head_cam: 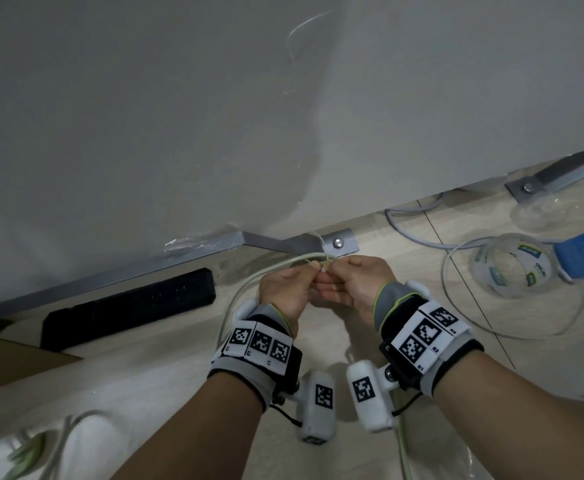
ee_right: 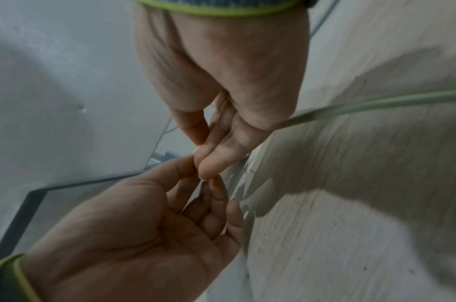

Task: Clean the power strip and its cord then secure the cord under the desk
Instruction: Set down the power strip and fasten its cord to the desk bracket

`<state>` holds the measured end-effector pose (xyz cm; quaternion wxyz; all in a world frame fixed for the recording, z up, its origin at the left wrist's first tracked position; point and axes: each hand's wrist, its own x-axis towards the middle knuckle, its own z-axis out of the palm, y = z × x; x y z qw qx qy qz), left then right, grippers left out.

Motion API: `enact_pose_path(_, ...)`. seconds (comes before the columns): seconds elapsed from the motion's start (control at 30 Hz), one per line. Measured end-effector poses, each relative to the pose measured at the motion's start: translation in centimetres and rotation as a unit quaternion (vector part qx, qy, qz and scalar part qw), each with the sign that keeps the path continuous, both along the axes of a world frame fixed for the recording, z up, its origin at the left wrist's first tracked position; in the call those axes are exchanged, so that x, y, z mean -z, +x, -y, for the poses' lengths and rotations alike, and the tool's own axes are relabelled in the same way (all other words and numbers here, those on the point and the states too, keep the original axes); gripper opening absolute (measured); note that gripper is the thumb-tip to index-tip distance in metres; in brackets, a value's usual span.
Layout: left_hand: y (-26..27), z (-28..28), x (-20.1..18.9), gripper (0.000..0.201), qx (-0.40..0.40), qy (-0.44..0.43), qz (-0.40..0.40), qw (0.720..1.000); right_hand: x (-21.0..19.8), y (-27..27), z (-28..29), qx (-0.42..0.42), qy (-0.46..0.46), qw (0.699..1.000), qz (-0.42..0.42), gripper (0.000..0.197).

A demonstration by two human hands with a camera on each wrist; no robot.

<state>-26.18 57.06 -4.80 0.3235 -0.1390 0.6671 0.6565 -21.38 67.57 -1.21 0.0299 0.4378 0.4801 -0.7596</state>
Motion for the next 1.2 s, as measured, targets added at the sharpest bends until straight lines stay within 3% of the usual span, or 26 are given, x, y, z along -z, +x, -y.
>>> enact_pose_path(0.13,-0.1,0.0,-0.5,0.015,-0.005,0.019,0.022,1.000,-0.1,-0.3,-0.3,-0.017,0.032,0.999,0.016,0.011)
enact_pose_path(0.23,0.0,0.0,-0.7,0.019,-0.016,0.036,0.043,0.998,0.0,-0.3,-0.4,-0.019,0.008,1.000,0.019,0.005)
enact_pose_path(0.37,0.4,0.0,-0.8,0.018,-0.022,0.057,0.066,0.996,0.2,-0.2,-0.5,-0.011,-0.023,1.000,0.015,0.012)
enact_pose_path(1.03,0.8,0.0,-0.4,0.020,-0.043,0.047,0.055,0.996,0.9,-0.2,0.3,0.001,-0.036,0.999,0.000,0.010)
enact_pose_path(1.1,0.8,0.0,-0.4,0.018,-0.041,0.037,0.063,0.996,1.5,-0.2,0.3,-0.041,0.081,0.996,0.019,0.014)
enact_pose_path(1.2,0.5,0.2,-0.3,0.015,-0.027,0.015,0.079,0.996,1.7,0.3,-0.3,-0.178,0.352,0.919,0.022,0.014)
